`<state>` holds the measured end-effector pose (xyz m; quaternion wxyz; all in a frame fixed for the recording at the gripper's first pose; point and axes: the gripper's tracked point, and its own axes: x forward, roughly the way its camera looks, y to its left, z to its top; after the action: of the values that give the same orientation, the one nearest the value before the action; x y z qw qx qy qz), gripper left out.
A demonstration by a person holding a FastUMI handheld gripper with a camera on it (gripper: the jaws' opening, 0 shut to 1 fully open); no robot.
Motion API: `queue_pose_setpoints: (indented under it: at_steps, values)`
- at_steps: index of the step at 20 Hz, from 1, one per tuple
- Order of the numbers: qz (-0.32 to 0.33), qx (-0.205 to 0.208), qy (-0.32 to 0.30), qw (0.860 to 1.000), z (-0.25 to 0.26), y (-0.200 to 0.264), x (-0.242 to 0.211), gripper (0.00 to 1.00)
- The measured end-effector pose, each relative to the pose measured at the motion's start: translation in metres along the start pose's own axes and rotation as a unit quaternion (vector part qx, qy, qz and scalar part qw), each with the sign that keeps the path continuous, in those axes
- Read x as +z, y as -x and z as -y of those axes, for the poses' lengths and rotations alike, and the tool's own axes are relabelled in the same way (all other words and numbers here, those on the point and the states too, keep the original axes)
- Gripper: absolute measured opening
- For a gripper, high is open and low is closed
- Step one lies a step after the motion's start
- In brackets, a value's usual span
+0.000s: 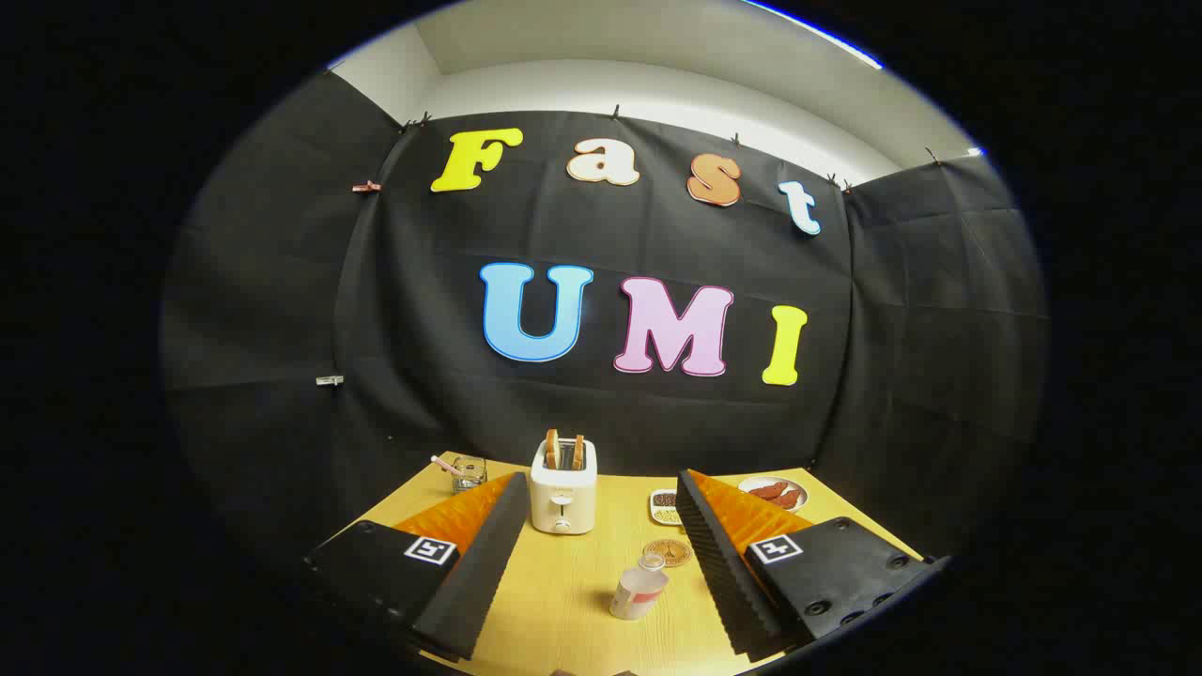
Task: Take the bottle from table, then pour the juice into the cup, finally place the bottle on the coaster
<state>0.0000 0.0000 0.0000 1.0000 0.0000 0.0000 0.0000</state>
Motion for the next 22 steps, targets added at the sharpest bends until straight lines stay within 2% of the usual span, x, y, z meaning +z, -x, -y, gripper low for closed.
queue_pose_setpoints:
  at_steps: [12, 22]
  values:
    - [0.001, -0.015, -0.007, 1.000, 0.007, -0.003, -0.003, 0.97]
    - [-0.025, -0.013, -0.013, 1.000, 0.003, -0.017, -0.038, 0.97]
